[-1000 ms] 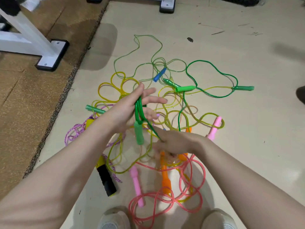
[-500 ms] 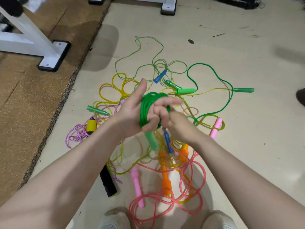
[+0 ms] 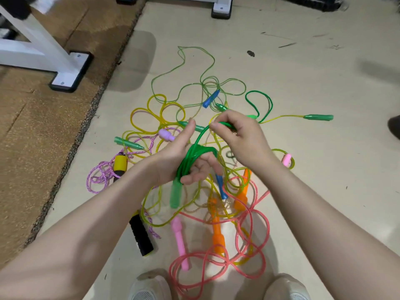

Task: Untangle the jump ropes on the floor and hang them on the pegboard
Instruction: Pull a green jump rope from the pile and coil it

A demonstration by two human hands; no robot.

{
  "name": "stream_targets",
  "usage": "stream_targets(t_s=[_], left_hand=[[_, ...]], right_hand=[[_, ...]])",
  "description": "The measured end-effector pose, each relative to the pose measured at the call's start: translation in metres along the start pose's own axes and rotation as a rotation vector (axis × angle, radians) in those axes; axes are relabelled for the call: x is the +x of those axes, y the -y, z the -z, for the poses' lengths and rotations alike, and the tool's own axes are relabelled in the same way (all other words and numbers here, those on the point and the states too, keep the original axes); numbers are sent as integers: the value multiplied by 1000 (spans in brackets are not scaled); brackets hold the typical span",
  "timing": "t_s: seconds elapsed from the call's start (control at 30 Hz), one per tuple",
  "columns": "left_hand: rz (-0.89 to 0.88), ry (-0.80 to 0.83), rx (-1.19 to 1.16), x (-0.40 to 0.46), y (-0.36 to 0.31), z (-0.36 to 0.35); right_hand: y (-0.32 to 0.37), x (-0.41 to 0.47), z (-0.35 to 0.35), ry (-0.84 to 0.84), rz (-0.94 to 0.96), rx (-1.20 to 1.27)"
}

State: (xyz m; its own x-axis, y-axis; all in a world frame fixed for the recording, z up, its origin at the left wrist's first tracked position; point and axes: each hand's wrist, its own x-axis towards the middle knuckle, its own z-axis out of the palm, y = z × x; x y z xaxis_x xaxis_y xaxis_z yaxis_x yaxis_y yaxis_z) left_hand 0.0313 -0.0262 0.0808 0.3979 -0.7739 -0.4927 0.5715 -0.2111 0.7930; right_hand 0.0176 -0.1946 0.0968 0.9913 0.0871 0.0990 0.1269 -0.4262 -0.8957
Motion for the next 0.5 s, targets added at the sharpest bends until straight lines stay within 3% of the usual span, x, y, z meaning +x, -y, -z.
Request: stream_targets(t_s=[0.07, 0.13, 0.23, 0.33, 0.4, 0.43, 0.5], left_hand=[[-101, 194, -104, -2, -9, -1], [-221, 182, -221, -3, -15, -3], [-395, -303, -376, 5, -15, -7], [-323, -695, -277, 12, -2, -2], [-163, -756, -68, 11, 7, -4], [-85, -749, 74, 7, 8, -8], [45, -669, 222, -2, 4, -18]], right_hand=[[-14, -11, -15, -71, -113, 53], [-21, -24, -25, 146, -222, 27], [-23, -39, -28, 672, -372, -125], [-11, -38, -20, 986, -383, -228], [7, -27, -9, 1024, -269, -266], [15, -20, -3, 958, -191, -270], [21, -7, 8, 655, -54, -249]])
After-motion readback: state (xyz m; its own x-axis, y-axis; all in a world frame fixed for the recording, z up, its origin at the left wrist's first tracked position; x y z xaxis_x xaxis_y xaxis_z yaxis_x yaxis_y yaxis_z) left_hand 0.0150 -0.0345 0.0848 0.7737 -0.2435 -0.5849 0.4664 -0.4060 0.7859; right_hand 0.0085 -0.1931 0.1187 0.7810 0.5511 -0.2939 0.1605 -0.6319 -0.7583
